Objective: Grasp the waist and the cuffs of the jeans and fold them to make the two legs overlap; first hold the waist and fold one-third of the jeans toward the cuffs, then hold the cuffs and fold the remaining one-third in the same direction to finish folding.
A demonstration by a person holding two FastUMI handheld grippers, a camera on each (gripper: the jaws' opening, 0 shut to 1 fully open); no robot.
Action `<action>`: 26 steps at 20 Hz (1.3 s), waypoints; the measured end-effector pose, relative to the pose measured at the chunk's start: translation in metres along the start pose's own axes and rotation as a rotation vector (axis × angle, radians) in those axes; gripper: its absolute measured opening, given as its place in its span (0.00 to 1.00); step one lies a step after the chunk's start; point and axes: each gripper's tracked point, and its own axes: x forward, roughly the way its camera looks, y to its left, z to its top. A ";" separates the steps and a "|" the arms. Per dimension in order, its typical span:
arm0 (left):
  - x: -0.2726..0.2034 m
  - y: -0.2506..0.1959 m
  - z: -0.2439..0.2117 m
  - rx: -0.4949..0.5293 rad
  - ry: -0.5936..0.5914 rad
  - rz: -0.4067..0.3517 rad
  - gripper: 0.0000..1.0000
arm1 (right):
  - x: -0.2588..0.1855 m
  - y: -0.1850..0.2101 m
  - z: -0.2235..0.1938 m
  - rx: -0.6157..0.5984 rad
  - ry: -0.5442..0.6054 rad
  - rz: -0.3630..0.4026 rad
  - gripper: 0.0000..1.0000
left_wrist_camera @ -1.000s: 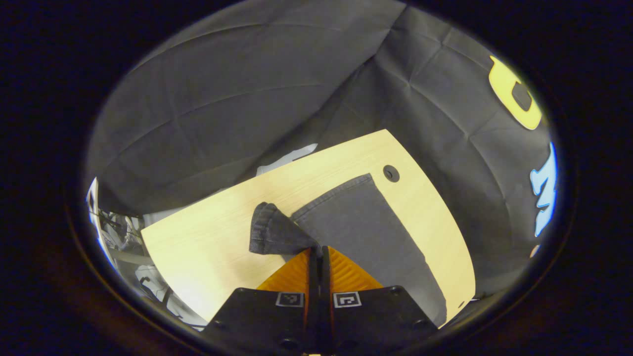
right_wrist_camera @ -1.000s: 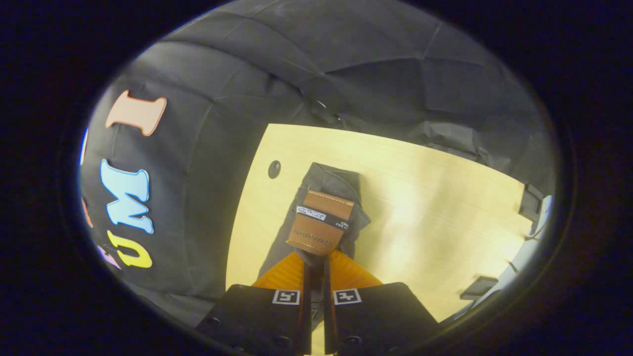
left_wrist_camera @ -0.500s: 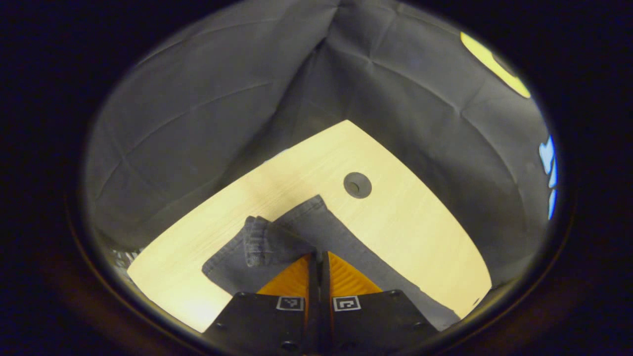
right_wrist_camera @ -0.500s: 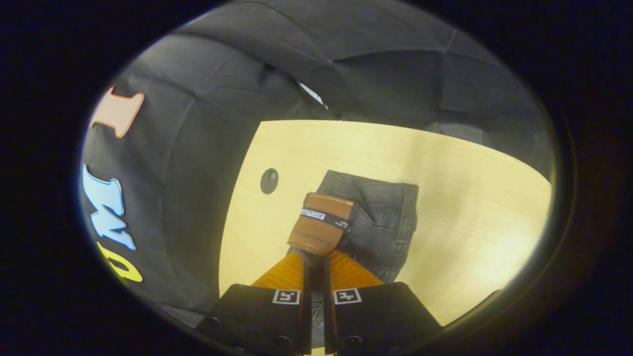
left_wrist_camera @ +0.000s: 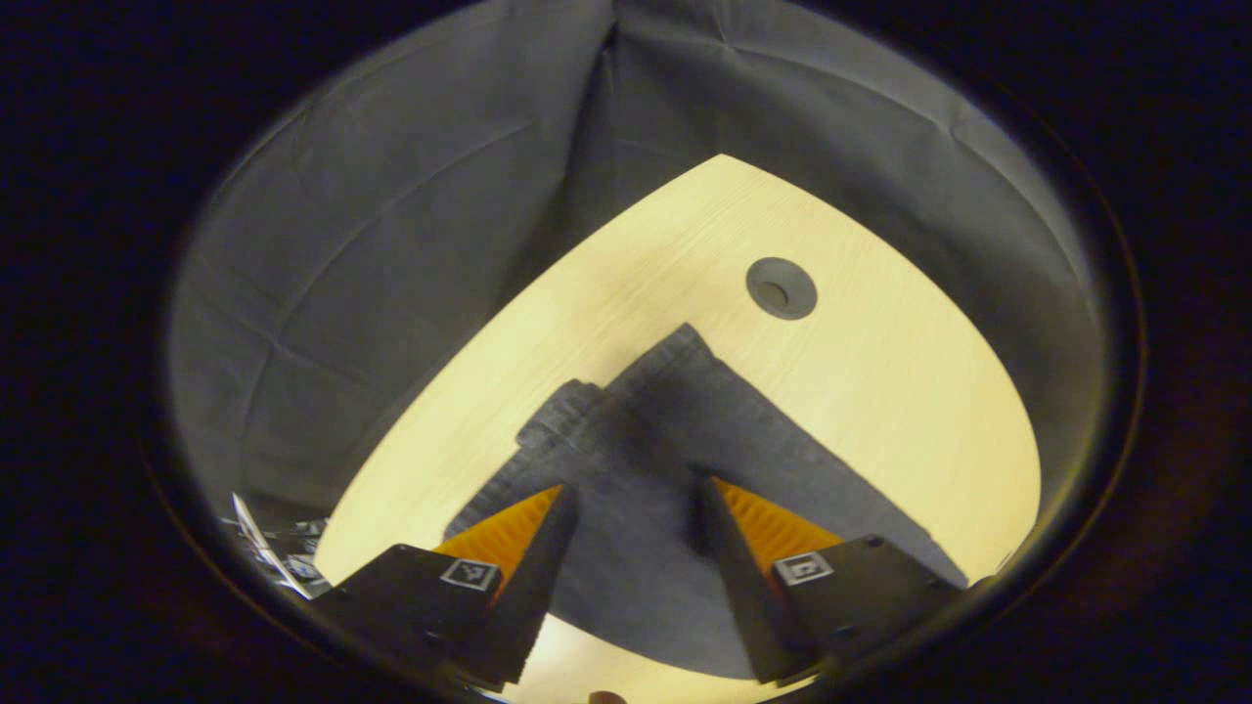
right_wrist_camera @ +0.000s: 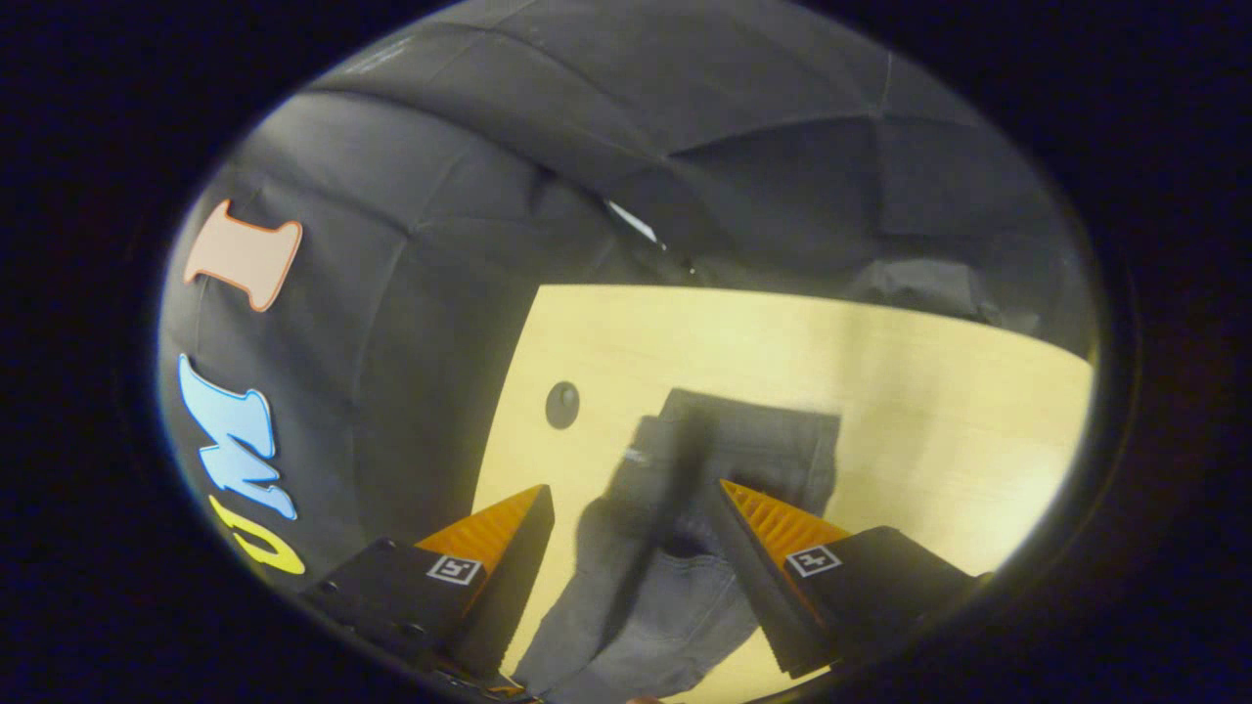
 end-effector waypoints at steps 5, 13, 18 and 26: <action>-0.083 0.023 0.065 0.032 -0.270 -0.034 0.91 | -0.017 -0.058 0.005 -0.044 -0.034 -0.134 0.96; -0.174 0.051 0.061 -0.109 -0.343 -0.258 0.90 | 0.032 -0.074 -0.033 -0.003 0.041 -0.164 0.82; -0.163 0.061 0.026 -0.122 -0.267 -0.266 0.89 | 0.027 -0.058 -0.031 0.031 0.033 -0.135 0.19; -0.119 0.073 -0.019 -0.173 -0.141 -0.303 0.89 | -0.065 0.069 -0.056 -0.317 -0.182 0.126 0.14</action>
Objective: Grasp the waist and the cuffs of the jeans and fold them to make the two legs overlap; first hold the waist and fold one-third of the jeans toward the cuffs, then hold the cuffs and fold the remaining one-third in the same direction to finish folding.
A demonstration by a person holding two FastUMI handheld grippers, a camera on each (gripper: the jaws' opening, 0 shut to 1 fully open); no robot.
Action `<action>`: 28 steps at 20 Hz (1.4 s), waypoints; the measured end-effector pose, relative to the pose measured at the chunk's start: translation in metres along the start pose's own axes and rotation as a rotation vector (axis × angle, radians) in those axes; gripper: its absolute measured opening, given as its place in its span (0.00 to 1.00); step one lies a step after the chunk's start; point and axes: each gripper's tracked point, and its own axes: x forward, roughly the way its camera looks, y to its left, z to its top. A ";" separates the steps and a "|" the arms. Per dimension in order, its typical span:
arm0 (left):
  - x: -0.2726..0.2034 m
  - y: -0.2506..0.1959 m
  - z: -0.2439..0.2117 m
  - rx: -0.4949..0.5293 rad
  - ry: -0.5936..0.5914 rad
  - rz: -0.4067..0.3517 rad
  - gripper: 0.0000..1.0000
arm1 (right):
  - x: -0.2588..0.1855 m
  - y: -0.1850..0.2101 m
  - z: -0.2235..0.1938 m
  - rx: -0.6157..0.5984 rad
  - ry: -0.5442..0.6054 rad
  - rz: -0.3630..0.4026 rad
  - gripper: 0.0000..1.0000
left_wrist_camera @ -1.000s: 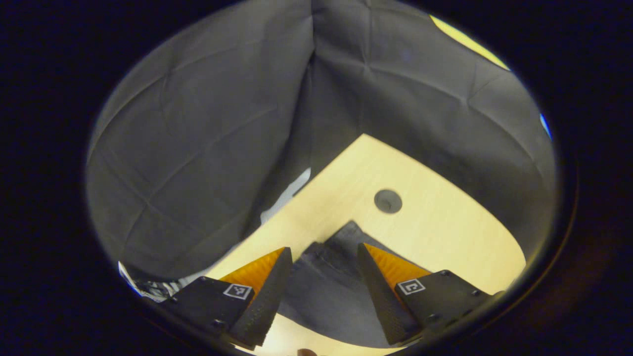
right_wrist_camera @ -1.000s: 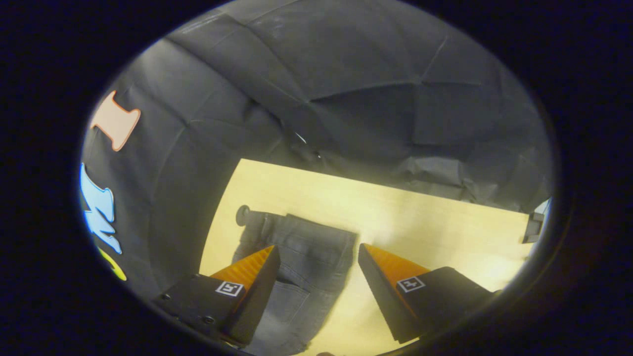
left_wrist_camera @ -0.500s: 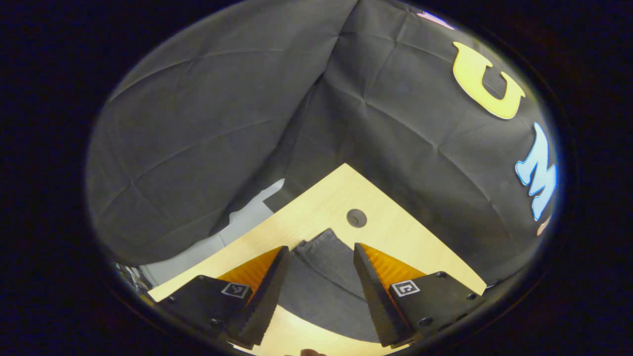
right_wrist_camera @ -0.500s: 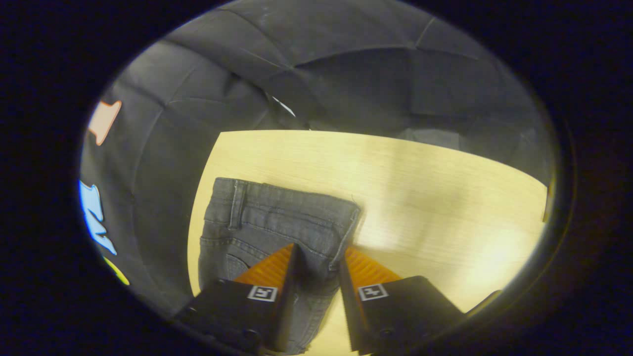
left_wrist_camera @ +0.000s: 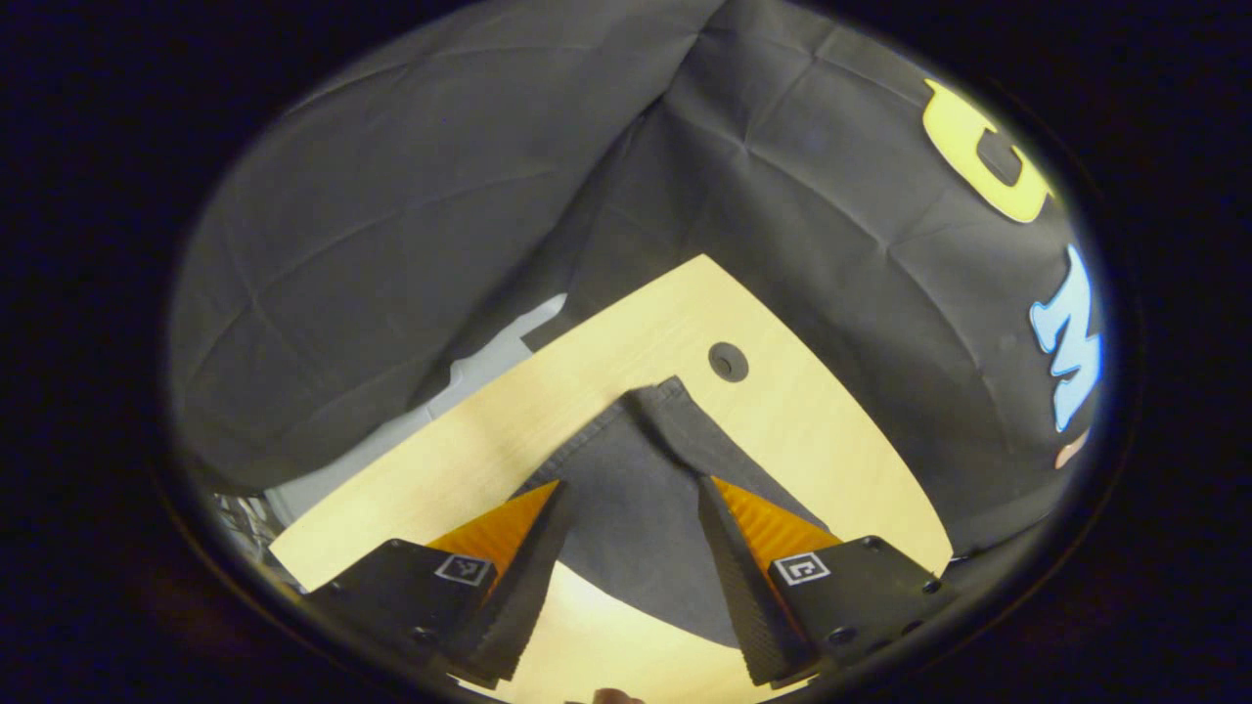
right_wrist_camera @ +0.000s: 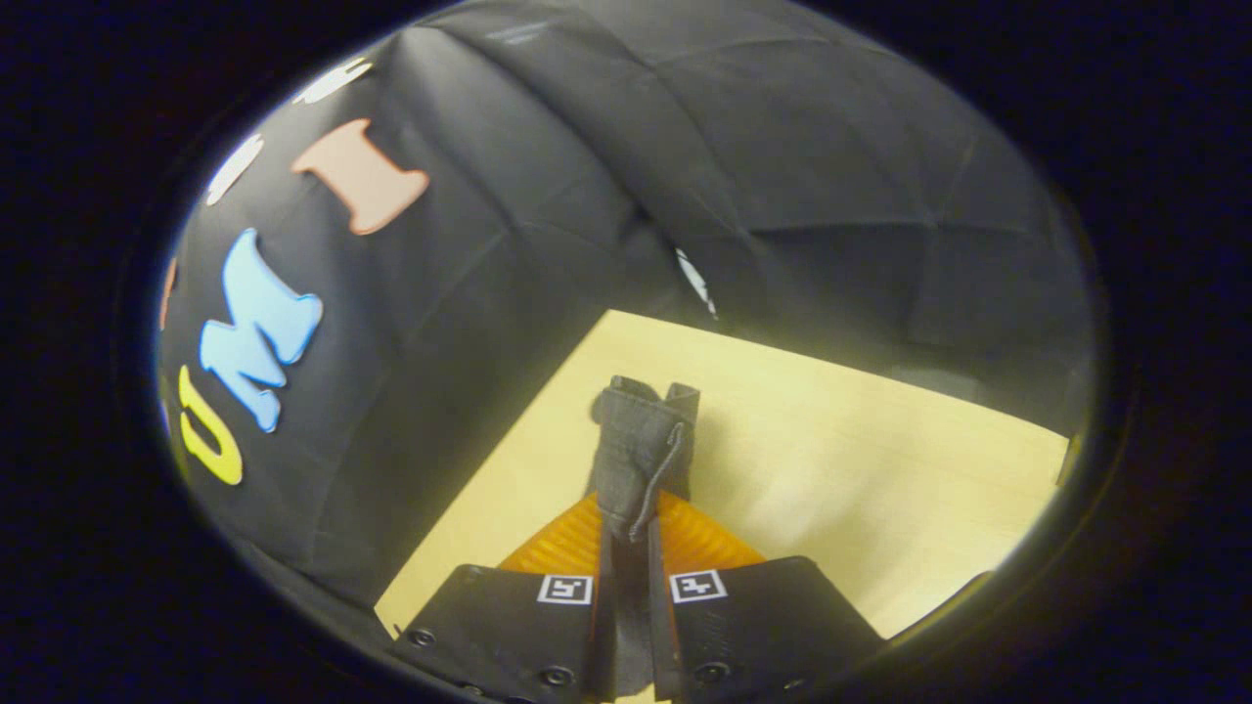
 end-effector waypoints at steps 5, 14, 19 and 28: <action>0.015 0.011 -0.004 -0.027 0.041 -0.017 0.85 | -0.036 0.136 -0.064 -0.188 -0.009 0.240 0.14; 0.043 0.051 -0.007 -0.078 0.092 0.011 0.90 | -0.065 0.237 -0.317 -0.152 0.494 0.552 0.13; 0.046 0.055 -0.004 -0.038 0.089 0.028 0.90 | -0.060 0.226 -0.382 -0.227 0.616 0.452 0.13; 0.066 0.064 -0.012 0.486 0.165 0.034 0.90 | -0.121 0.226 -0.354 -0.217 0.690 0.472 0.96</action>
